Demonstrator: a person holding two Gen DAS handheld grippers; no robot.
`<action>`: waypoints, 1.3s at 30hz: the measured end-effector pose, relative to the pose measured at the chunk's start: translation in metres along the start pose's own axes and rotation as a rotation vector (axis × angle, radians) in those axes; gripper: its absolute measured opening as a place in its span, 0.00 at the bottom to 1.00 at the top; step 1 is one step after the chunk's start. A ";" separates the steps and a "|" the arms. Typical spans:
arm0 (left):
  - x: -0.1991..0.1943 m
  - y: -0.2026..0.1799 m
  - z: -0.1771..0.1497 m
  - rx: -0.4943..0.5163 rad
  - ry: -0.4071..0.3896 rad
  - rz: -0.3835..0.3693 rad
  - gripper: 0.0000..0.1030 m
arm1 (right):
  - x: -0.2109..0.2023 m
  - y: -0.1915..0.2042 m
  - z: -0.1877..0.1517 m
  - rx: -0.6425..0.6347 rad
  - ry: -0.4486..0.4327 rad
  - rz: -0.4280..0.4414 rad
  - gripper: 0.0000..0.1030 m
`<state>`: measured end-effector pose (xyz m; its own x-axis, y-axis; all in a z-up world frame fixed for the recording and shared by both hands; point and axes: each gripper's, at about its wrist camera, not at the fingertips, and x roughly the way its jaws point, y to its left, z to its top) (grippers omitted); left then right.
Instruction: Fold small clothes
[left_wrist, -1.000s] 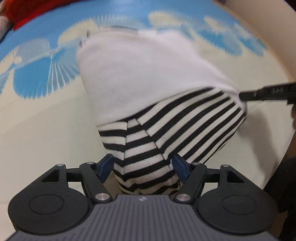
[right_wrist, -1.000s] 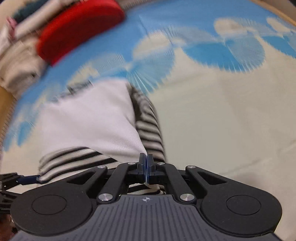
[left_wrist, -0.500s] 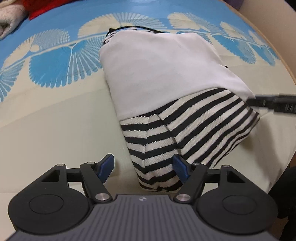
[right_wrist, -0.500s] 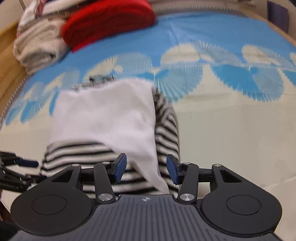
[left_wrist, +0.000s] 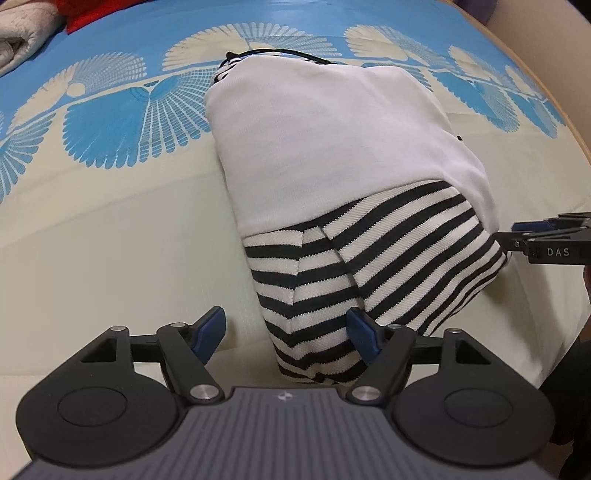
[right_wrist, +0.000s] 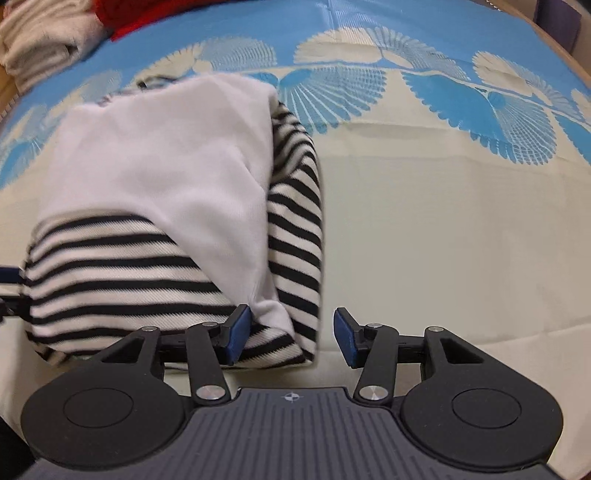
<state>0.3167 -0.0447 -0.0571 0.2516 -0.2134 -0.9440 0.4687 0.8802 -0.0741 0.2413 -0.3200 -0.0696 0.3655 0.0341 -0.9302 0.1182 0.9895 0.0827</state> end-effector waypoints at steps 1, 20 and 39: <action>0.000 0.002 0.000 -0.007 0.001 0.000 0.78 | -0.002 -0.001 0.001 0.004 -0.010 -0.019 0.50; -0.168 -0.070 -0.084 -0.069 -0.495 0.205 0.99 | -0.187 -0.032 -0.081 0.104 -0.609 0.052 0.85; -0.132 -0.117 -0.160 -0.192 -0.495 0.203 0.99 | -0.174 0.047 -0.163 -0.081 -0.534 0.018 0.90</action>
<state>0.0930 -0.0521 0.0251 0.7088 -0.1647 -0.6859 0.2189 0.9757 -0.0081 0.0325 -0.2565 0.0376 0.7879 -0.0040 -0.6157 0.0439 0.9978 0.0497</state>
